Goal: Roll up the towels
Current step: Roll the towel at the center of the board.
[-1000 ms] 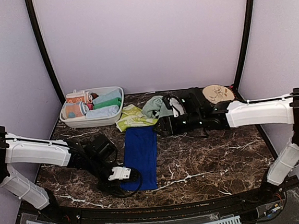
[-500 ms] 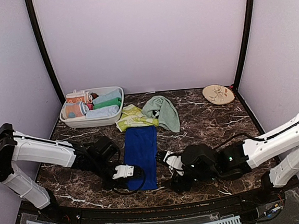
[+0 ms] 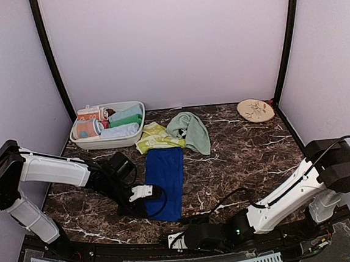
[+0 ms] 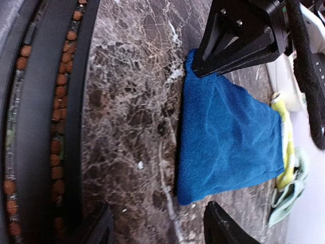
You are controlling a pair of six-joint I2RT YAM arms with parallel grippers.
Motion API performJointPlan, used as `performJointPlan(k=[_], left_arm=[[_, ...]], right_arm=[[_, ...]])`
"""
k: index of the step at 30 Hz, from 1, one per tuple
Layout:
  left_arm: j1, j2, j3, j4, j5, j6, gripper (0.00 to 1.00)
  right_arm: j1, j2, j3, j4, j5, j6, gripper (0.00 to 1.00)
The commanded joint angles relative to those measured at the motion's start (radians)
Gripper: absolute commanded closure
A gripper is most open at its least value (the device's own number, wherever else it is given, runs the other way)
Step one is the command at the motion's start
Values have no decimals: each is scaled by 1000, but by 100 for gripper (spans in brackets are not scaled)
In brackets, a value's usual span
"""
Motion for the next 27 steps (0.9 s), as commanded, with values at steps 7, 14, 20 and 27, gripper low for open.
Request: performJointPlan(k=[7,14,20,27], left_arm=[[27,33,58,-103,57,19,93],[52,19,59,-112,89,39,93],[63,17,61,-134,112,59,87],[84,18,69,-144,135,59,86]], right_arm=[[-66,128,69,315,58,-364,51],[-106,149,59,261,-18,-296,62],[-132,154,61,218,-79,-224,62],[-133,163,65,189,-117,-178,56]])
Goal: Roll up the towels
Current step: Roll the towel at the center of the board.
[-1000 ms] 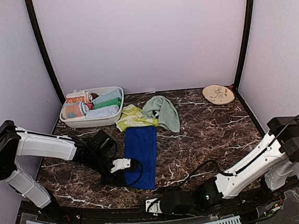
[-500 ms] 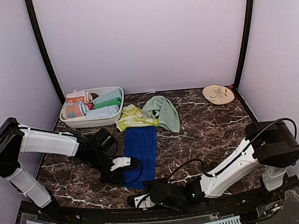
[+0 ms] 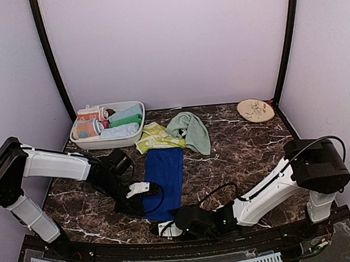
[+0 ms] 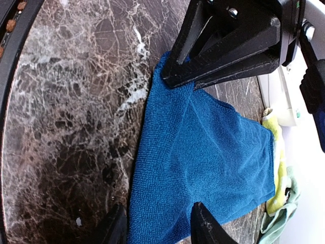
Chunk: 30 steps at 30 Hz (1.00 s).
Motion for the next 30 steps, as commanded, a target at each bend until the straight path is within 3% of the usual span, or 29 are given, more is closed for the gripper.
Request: performJointPlan(k=[1,3,5,7,9,11,13,17,18,19,21,22,23,25,30], left_arm=[[12,-18,18,-37,41,10,86],[15,-24,17,-37,46,5,83],[19,-39,13,-26,36,-9,77],[41,-85,-4,-6,28,-26,56],[75,-167,-56,28,35,-23,32],[88,-236,-117,49,-4,12,20],[93,-254,-128,13,-33,42,19],[94,-299,-138,-28,-29,74,17],[94,-301,-125,-42,-15,75,17],[94,-302,-113,-53,0,74,17],[94,-304,-86,-72,36,75,18],[91,-305,-71,-79,52,66,18],[83,-306,-56,-89,71,59,18],[53,-304,-38,-95,83,50,20],[-41,-263,-43,-40,23,35,23]], right_arm=[[-4,27,10,-24,-45,39,58],[-9,39,16,-13,-42,51,69],[-21,43,35,-42,-55,91,88],[-39,39,69,-105,-76,162,100],[-56,15,87,-149,-129,234,100],[-70,-17,95,-182,-190,306,100],[-90,-48,103,-215,-262,382,100],[-154,-80,133,-288,-262,382,100],[-175,-84,138,-297,-517,576,100],[-198,-90,138,-298,-635,627,100],[-248,-100,126,-266,-686,658,100],[-279,-101,117,-238,-753,752,100],[-308,-96,109,-212,-903,840,100],[-357,-72,100,-160,-1038,947,100],[-412,-2,125,-147,-1192,1081,100]])
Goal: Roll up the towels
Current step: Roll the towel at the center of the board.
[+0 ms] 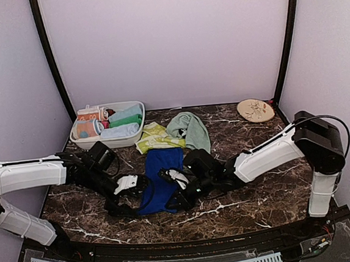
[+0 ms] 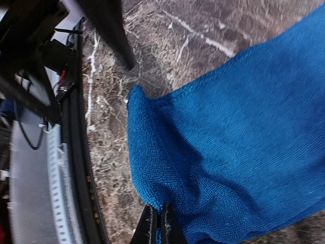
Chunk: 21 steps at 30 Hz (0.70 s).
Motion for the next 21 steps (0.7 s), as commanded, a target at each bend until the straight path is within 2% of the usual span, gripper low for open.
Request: performJointPlan(k=[1,6,13,19,21], left_arm=[[-76,29,3,28,-30,-17,24],[-107,89,0,144,-118,-33,32],[-116,162,0,205,-136,-16,36],[-116,194,9,210,-126,-28,65],[-117,205,16,202,-125,-35,85]], right_arm=[[-27,65,17,49,-254,211,100],[-49,104,42,50,-317,280,100],[-91,140,35,99,-383,376,100],[-96,169,44,87,-397,386,100],[-97,174,54,57,-388,369,100]])
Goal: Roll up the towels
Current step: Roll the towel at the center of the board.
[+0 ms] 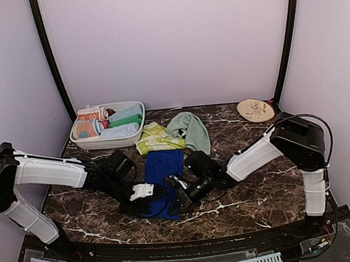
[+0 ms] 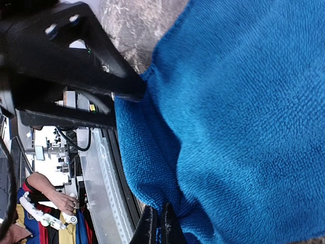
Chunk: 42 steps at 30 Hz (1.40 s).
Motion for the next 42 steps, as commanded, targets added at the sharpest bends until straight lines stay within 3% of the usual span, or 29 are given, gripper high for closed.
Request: performJointPlan(k=[1,4,7,9,10,15,17,18,19,22,25,29,34,37,42], left_arm=[[-5,18,22,-7,11,-7,90],[-3,53,43,-43,12,-23,100],[-2,86,59,-61,-3,-42,100],[-1,97,68,-81,-2,-43,100],[0,100,69,-89,0,-42,100],[38,122,99,-138,68,-59,100],[64,139,118,-158,109,-64,100],[75,151,128,-169,127,-65,100],[85,164,140,-180,142,-72,100],[115,207,172,-208,195,-95,100],[121,244,200,-227,206,-108,100],[124,288,230,-251,201,-115,100],[126,325,249,-262,185,-126,100],[126,354,264,-278,169,-128,100],[127,376,277,-295,150,-120,100]], right_arm=[[-6,25,35,-17,-12,-3,100],[-10,2,34,-48,40,-38,95],[-10,-48,18,-71,129,-99,79],[-11,-85,7,-106,161,-104,77],[-15,-109,3,-130,272,-151,68],[-24,-283,-110,-141,482,-209,51],[-11,-375,-162,-153,604,-253,35],[4,-416,-183,-167,681,-292,14],[30,-481,-204,-173,774,-332,2],[119,-625,-267,-143,1065,-456,0],[96,-719,-275,-212,1376,-230,0],[81,-813,-435,103,1053,-451,0],[307,-668,-320,-14,1184,-870,1],[430,-530,-251,-35,1239,-1100,10],[508,-348,-156,22,1280,-1276,28]])
